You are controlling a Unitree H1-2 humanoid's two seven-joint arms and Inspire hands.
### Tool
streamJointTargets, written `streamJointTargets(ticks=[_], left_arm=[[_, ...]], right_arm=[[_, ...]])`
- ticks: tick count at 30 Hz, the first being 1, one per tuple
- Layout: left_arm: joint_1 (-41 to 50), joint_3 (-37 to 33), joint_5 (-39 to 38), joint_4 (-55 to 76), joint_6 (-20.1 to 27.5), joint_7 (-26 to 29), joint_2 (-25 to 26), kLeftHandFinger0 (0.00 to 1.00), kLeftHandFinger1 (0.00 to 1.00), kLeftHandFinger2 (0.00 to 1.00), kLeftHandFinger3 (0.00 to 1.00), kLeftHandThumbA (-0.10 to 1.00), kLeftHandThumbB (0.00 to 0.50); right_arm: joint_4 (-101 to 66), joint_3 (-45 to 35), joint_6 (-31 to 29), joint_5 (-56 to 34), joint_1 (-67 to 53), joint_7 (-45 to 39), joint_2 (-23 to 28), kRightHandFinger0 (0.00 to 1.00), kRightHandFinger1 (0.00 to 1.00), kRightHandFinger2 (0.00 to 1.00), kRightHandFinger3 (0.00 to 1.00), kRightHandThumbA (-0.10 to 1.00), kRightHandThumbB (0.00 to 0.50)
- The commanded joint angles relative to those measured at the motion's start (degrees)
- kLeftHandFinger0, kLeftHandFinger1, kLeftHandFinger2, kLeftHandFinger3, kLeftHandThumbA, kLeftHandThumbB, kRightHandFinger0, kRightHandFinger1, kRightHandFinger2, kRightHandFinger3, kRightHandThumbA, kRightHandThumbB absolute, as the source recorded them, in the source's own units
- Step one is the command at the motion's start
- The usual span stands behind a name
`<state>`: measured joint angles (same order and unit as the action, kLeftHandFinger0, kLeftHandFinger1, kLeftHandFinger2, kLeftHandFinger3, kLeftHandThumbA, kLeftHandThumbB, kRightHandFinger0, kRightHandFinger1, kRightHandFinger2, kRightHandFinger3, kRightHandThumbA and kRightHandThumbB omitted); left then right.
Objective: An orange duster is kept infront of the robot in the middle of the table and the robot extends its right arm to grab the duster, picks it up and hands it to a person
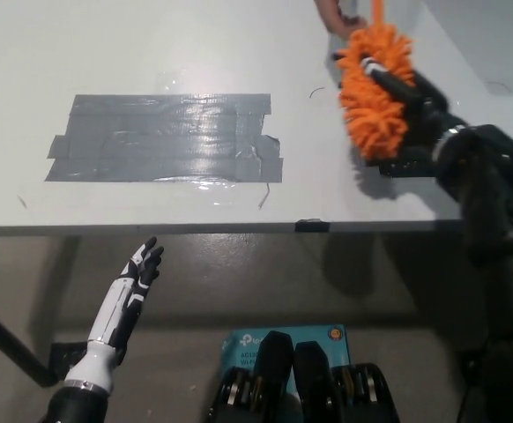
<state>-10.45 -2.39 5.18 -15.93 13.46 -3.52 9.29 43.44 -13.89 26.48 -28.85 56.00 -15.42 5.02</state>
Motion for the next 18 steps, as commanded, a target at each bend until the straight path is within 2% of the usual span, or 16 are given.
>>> streamJointTargets(ticks=[1, 4, 10, 14, 18], left_arm=[[-1.1, 0.6, -0.1, 2.1, 1.7, -0.1, 1.1, 1.00, 1.00, 1.00, 1.00, 0.99, 0.199], [-1.0, 0.6, -0.3, 2.2, 1.6, -0.3, 1.1, 1.00, 1.00, 1.00, 1.00, 0.99, 0.203], [-1.1, 0.6, -0.1, 2.1, 1.6, -0.2, 1.1, 1.00, 1.00, 1.00, 1.00, 0.98, 0.196], [-1.3, 0.5, 0.1, 2.2, 1.4, -0.1, 1.2, 1.00, 1.00, 1.00, 1.00, 0.98, 0.196], [-1.7, 0.6, -0.3, 1.9, 1.5, -0.3, 1.2, 1.00, 1.00, 1.00, 1.00, 0.98, 0.204]], right_arm=[[3.7, 0.9, 0.4, -3.6, 6.0, -2.0, -0.8, 0.00, 0.32, 0.69, 1.00, -0.10, 0.162], [5.1, 1.0, 0.4, -3.7, 6.4, -2.0, -1.3, 0.00, 0.33, 0.71, 1.00, -0.10, 0.158], [8.4, 1.3, 0.4, -2.6, 7.1, -2.3, -2.3, 0.00, 0.28, 0.65, 1.00, -0.10, 0.185], [10.1, 1.8, 0.4, -1.3, 7.2, -3.4, -2.4, 0.00, 0.25, 0.58, 0.92, -0.10, 0.187], [11.7, 1.1, 0.4, -1.8, 7.8, -3.1, -2.8, 0.00, 0.22, 0.57, 0.93, -0.10, 0.197]])
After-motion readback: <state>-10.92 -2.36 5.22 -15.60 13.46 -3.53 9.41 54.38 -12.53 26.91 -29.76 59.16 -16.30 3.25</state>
